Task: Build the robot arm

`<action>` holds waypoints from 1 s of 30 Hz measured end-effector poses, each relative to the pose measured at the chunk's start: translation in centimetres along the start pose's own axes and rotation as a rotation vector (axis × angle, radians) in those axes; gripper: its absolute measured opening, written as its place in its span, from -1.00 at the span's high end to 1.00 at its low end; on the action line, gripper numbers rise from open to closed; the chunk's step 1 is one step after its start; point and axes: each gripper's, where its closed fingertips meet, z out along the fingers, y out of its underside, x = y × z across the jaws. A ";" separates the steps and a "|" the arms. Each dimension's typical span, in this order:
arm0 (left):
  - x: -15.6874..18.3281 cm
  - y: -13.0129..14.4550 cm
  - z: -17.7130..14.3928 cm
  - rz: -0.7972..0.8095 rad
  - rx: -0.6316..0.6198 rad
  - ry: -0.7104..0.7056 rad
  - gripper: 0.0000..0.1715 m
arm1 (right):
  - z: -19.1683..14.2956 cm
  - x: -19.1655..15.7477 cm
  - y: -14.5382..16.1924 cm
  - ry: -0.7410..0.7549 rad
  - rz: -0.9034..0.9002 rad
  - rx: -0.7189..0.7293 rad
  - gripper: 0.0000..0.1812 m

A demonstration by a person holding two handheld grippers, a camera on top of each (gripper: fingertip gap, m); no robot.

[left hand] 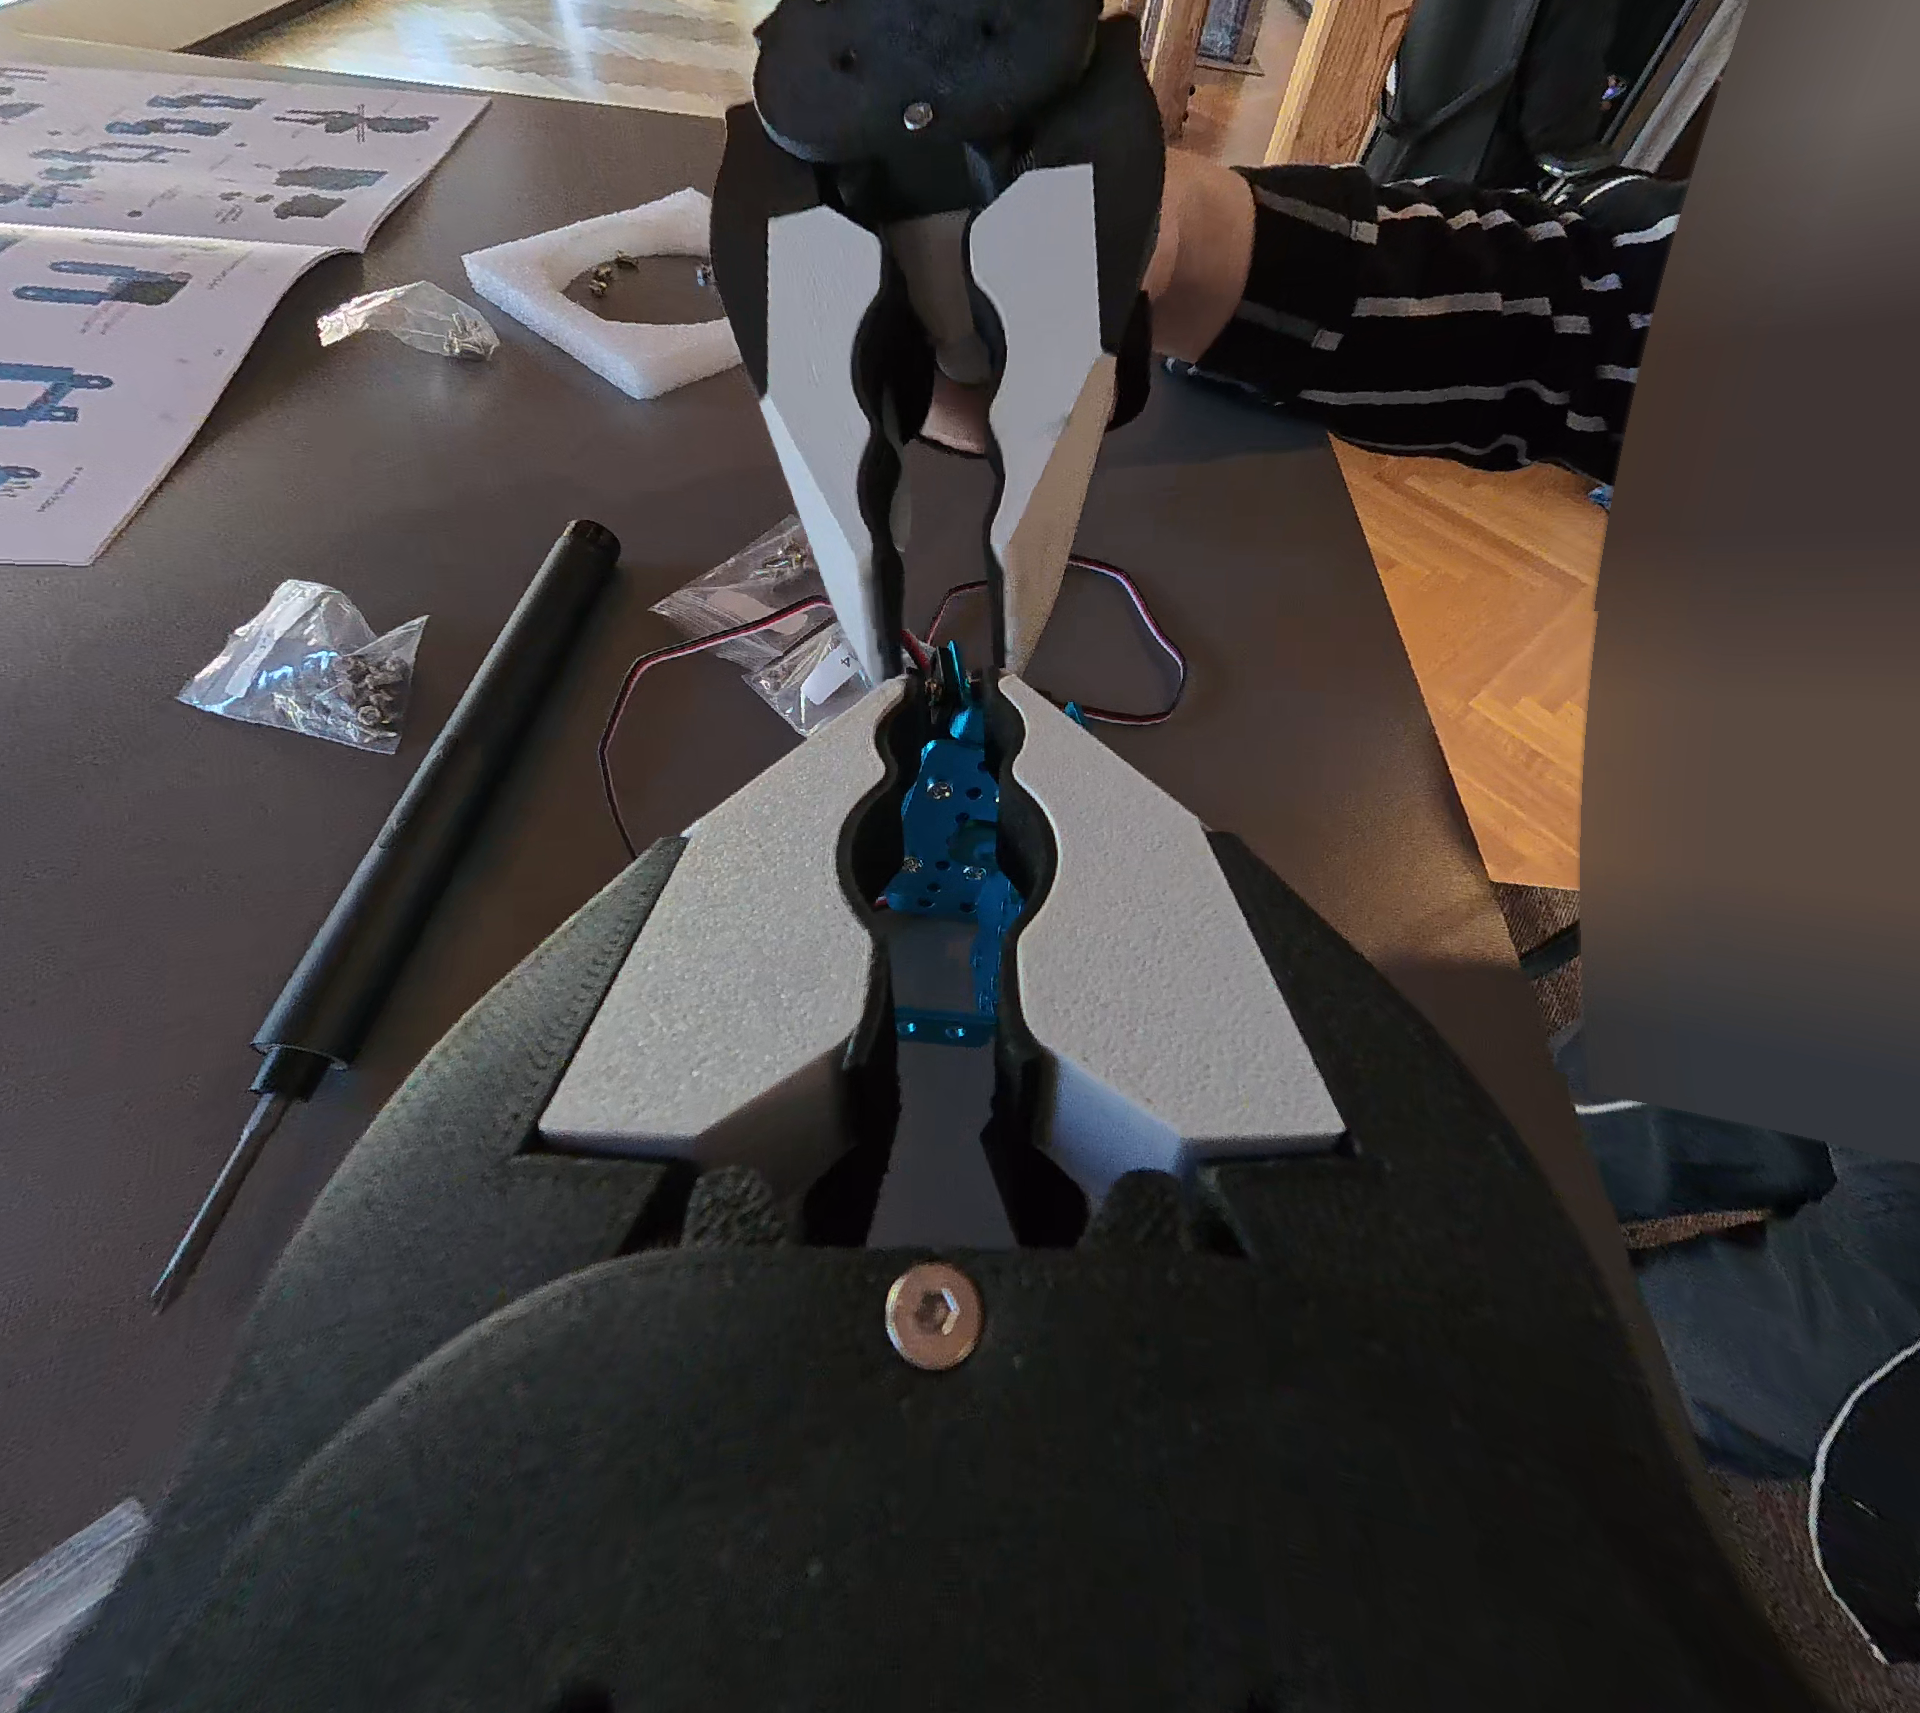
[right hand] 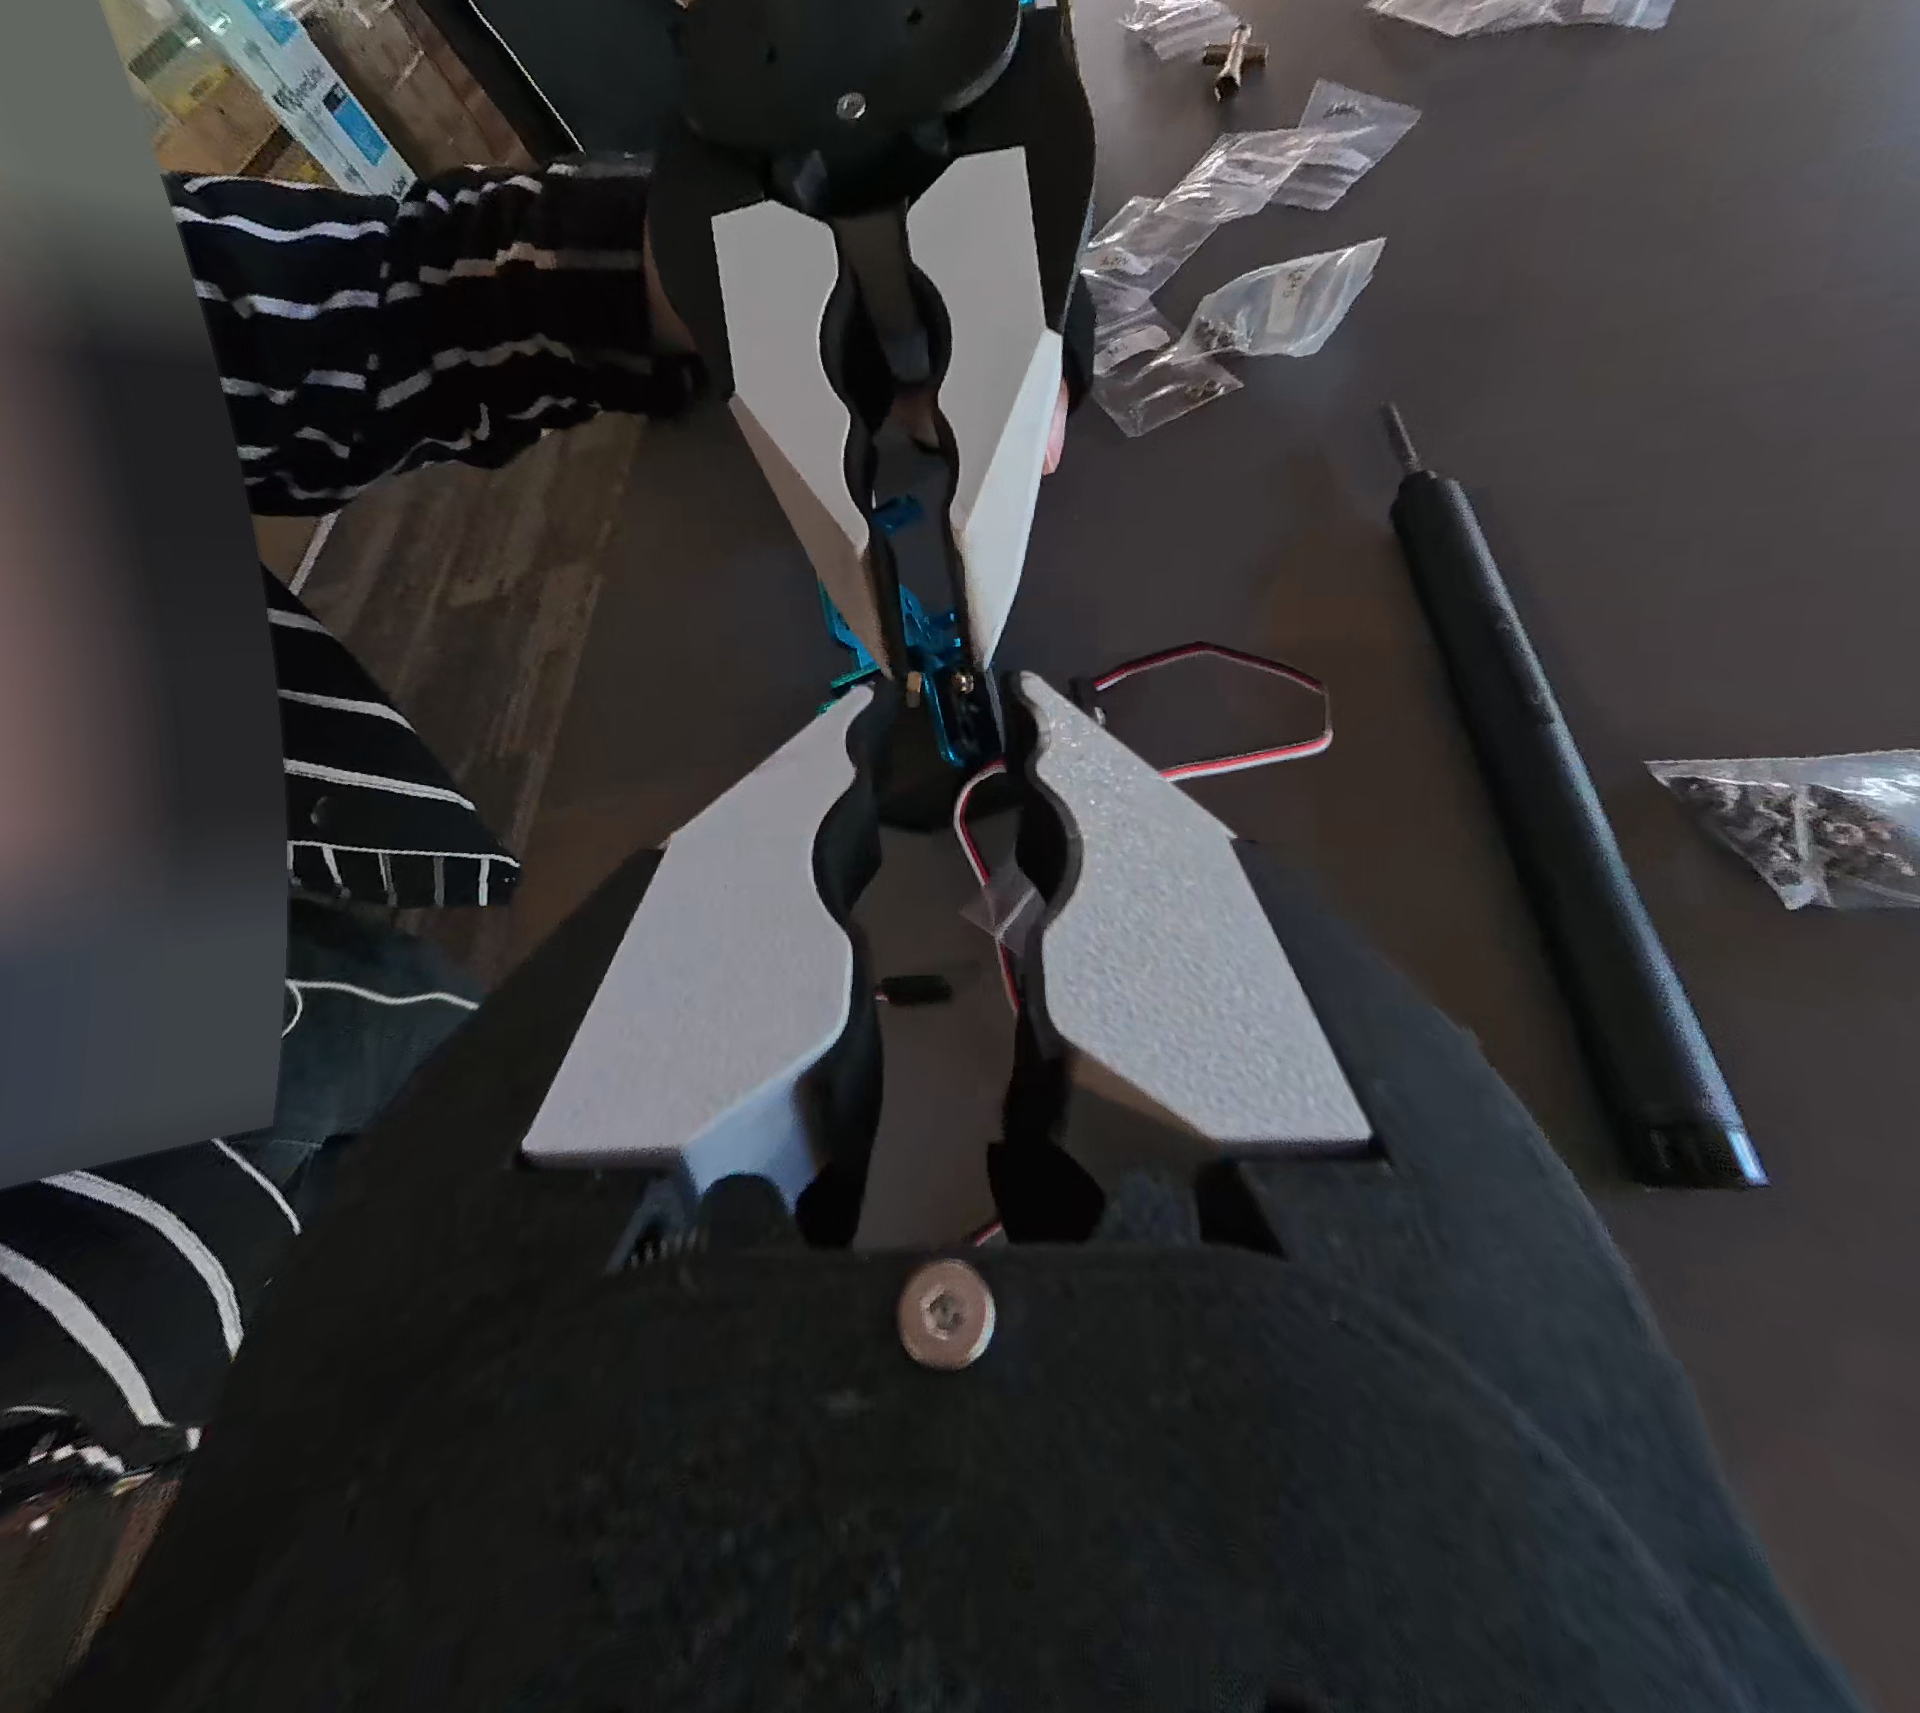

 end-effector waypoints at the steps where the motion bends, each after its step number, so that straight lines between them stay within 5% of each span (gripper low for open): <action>1: 0.0 0.0 0.0 -0.001 0.000 0.000 0.90 | 0.1 0.0 0.1 -0.005 0.004 -0.001 0.82; 30: 0.1 0.0 -0.1 -0.151 0.024 0.070 0.85 | 0.3 0.3 0.1 0.128 -0.114 -0.015 0.88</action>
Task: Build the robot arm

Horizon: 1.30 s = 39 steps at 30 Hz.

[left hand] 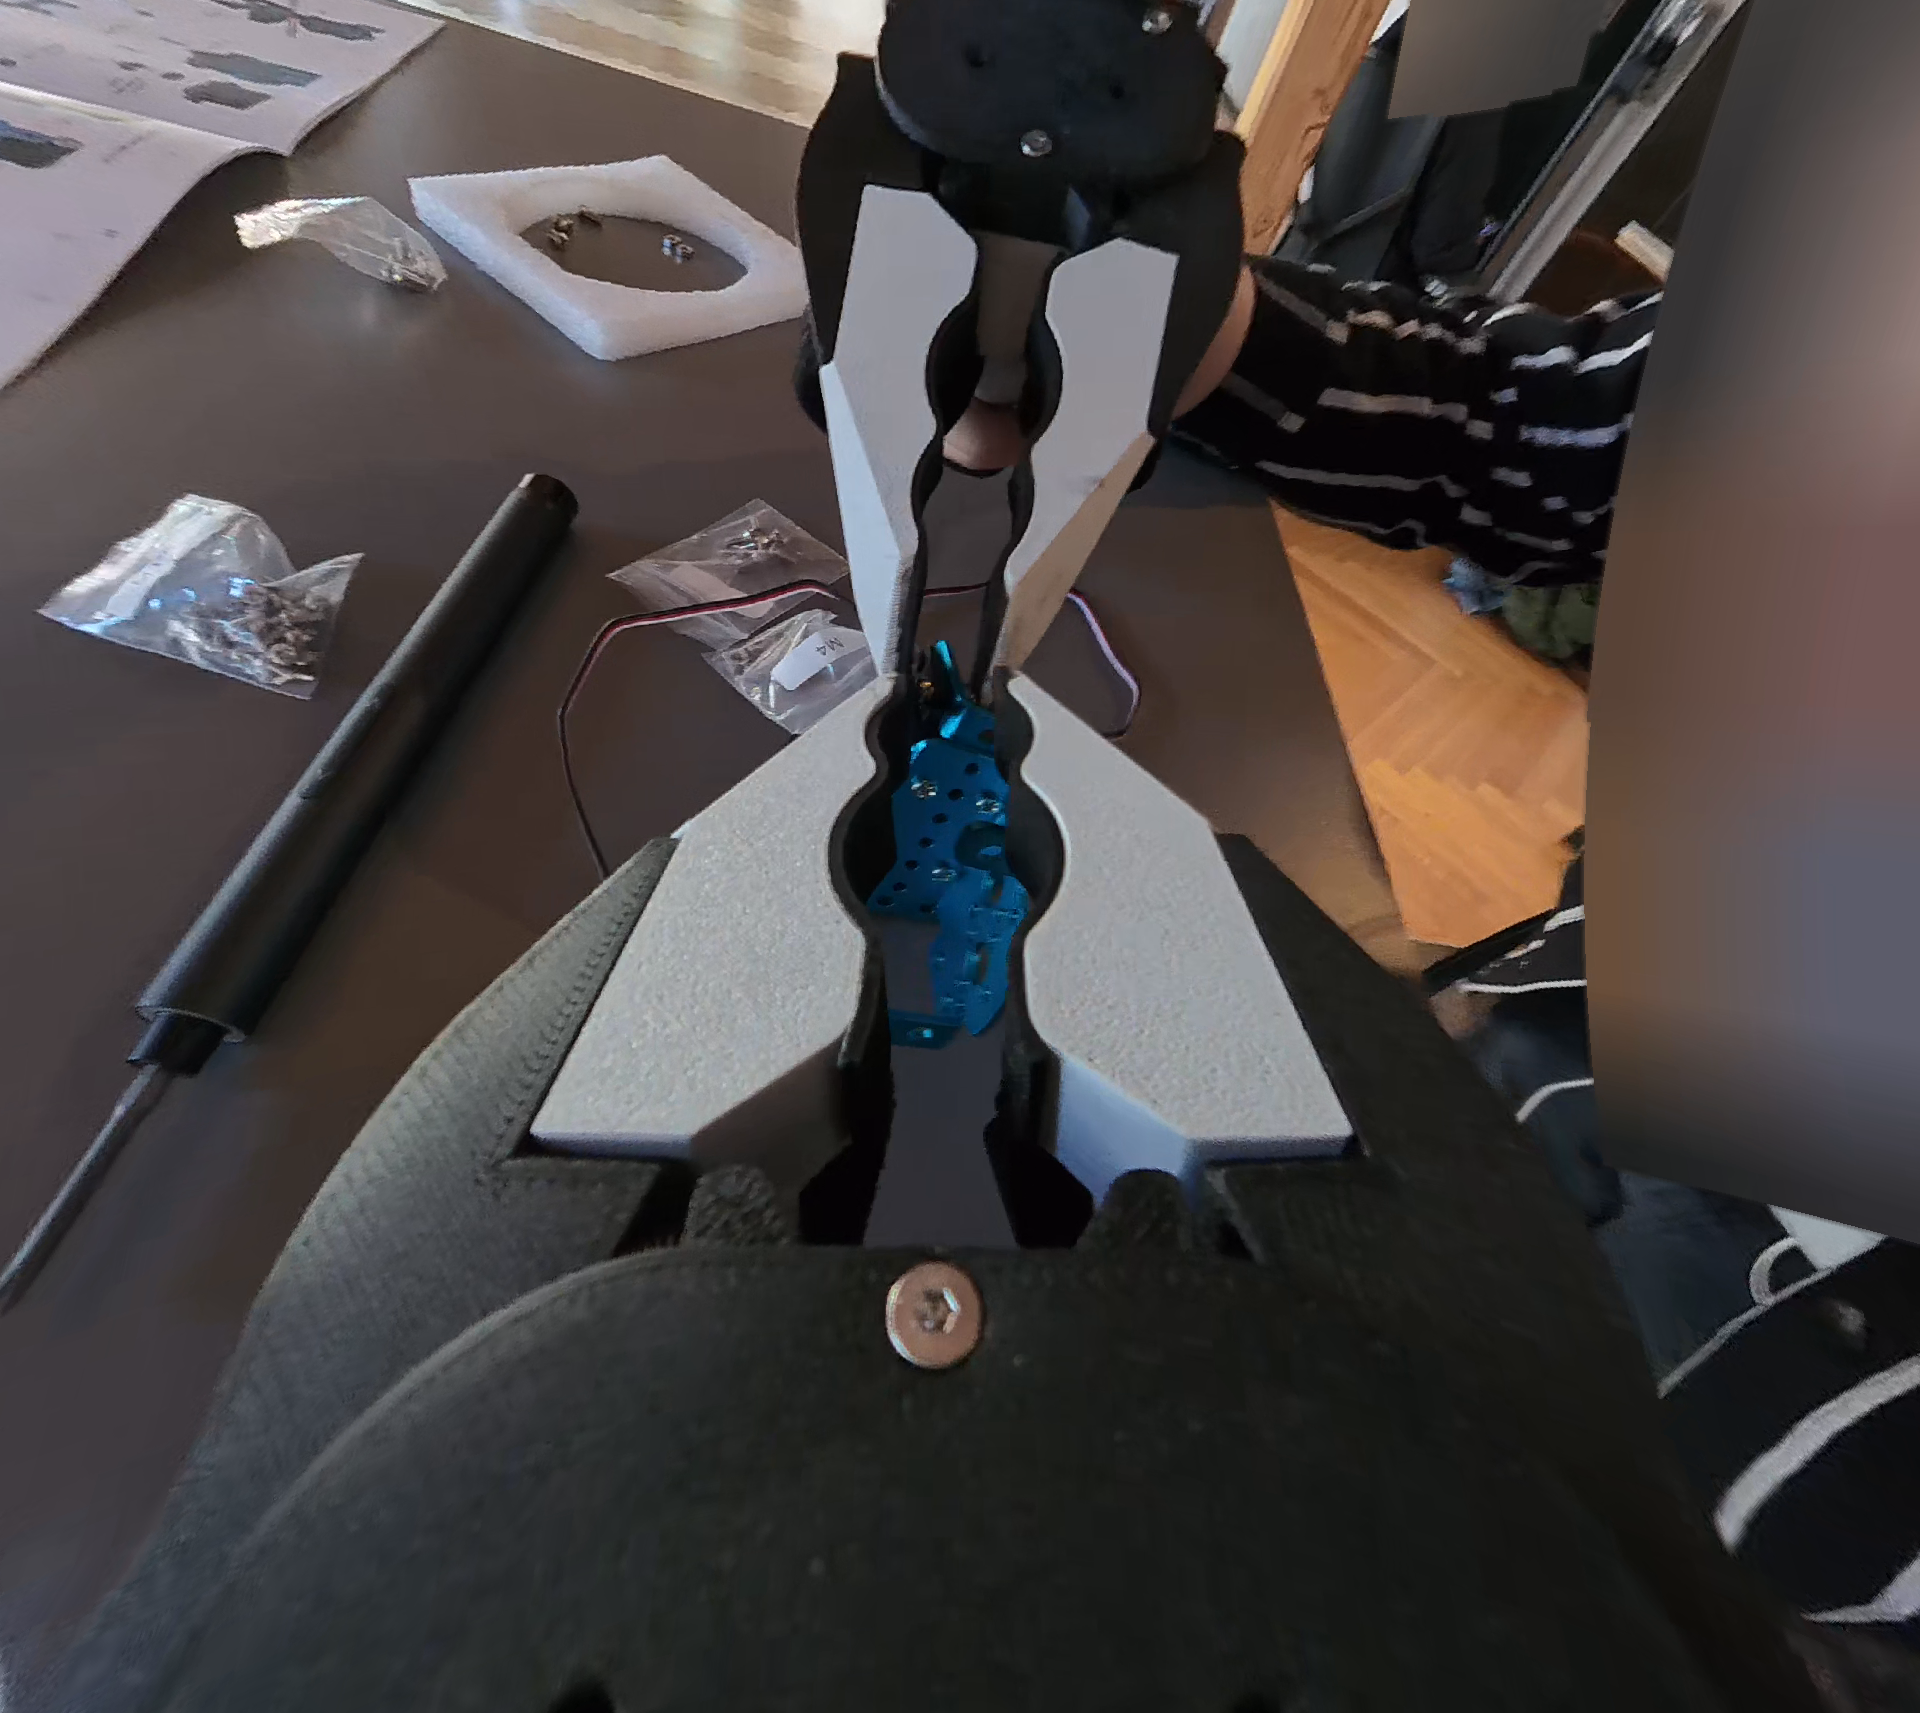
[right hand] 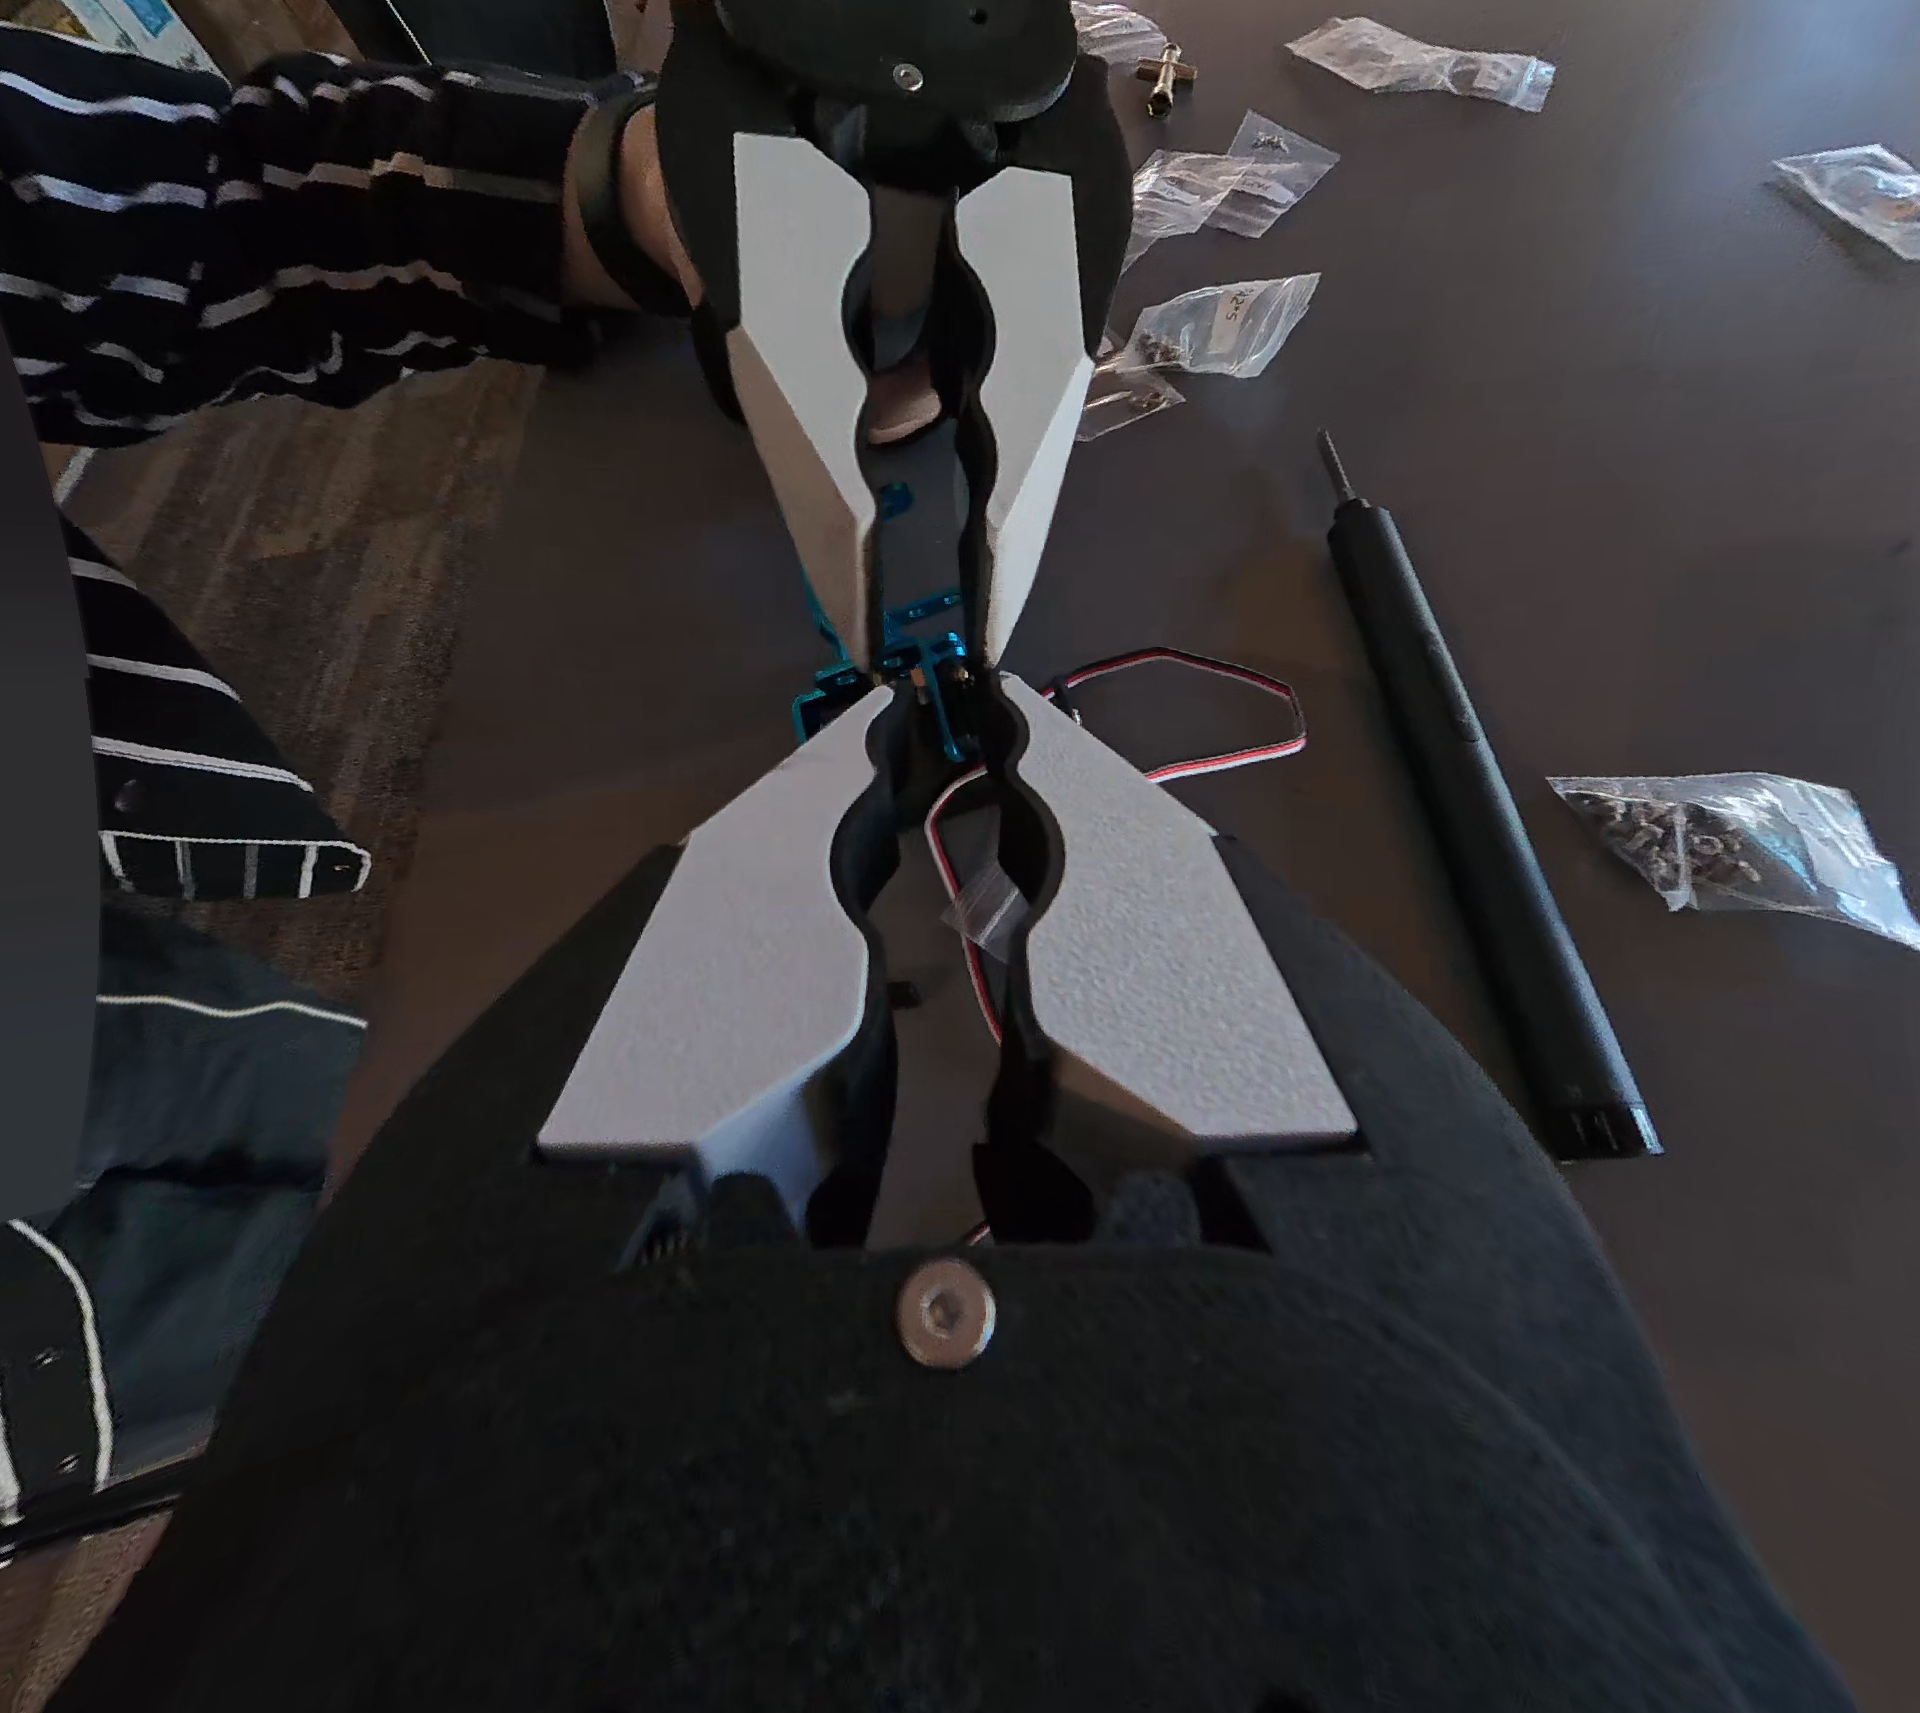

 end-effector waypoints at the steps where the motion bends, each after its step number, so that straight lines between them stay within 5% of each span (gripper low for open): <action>1: -0.1 0.0 0.0 0.018 -0.004 -0.012 0.89 | 0.0 -0.1 0.0 0.006 -0.009 -0.002 0.88; 16: -0.3 0.1 0.0 0.141 -0.023 -0.083 0.88 | 0.1 0.3 0.0 0.124 -0.092 0.010 0.88; 39: -0.3 0.2 -0.2 0.269 -0.087 -0.137 0.92 | 0.3 0.0 -0.1 0.101 -0.112 0.048 0.88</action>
